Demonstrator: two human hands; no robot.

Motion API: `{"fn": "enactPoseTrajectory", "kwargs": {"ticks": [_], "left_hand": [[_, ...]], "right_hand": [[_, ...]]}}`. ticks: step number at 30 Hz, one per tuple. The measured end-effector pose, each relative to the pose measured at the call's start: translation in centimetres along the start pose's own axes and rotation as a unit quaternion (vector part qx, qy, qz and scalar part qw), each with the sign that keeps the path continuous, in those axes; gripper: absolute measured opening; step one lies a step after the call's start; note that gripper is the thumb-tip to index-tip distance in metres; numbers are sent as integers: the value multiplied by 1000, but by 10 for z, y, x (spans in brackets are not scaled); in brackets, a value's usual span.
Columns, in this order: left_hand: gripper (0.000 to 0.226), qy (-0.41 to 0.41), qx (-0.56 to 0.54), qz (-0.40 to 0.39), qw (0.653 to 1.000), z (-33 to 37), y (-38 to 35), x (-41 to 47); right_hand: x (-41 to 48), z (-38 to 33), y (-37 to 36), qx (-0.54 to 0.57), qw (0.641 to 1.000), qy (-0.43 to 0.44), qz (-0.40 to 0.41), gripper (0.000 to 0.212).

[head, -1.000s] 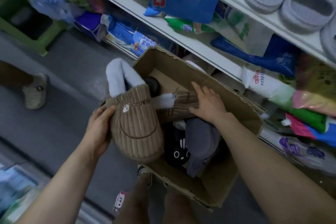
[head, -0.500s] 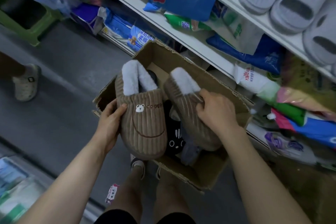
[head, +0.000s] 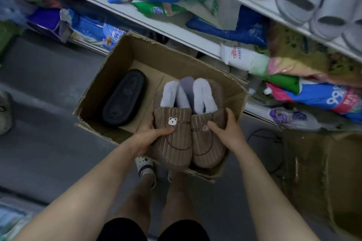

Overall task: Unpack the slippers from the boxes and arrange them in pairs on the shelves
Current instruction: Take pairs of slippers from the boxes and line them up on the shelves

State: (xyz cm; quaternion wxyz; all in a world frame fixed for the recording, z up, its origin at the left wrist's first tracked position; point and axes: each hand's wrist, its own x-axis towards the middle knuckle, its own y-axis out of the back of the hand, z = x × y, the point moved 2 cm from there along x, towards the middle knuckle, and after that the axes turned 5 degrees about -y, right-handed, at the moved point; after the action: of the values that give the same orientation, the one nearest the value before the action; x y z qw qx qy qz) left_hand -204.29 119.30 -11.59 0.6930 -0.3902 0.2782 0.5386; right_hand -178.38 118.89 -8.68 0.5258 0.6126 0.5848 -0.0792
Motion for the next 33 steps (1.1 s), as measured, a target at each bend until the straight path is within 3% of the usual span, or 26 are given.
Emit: {"fn": "enactPoseTrajectory", "kwargs": {"ticks": [4, 7, 13, 23, 33], "left_hand": [[98, -27, 27, 25, 999, 2, 5, -5], [98, -47, 30, 50, 997, 7, 13, -16], [100, -68, 63, 61, 994, 27, 24, -38], [91, -193, 78, 5, 978, 103, -4, -94], [87, -320, 123, -64, 937, 177, -79, -143]], "right_hand": [[-7, 14, 6, 125, 988, -45, -79, 90], [-14, 18, -2, 190, 975, -67, -89, 85], [-37, 11, -9, 186, 982, -7, -27, 70], [-96, -21, 54, 233, 967, 84, 52, 59], [-167, -24, 153, 331, 912, 176, 164, 56]]}}
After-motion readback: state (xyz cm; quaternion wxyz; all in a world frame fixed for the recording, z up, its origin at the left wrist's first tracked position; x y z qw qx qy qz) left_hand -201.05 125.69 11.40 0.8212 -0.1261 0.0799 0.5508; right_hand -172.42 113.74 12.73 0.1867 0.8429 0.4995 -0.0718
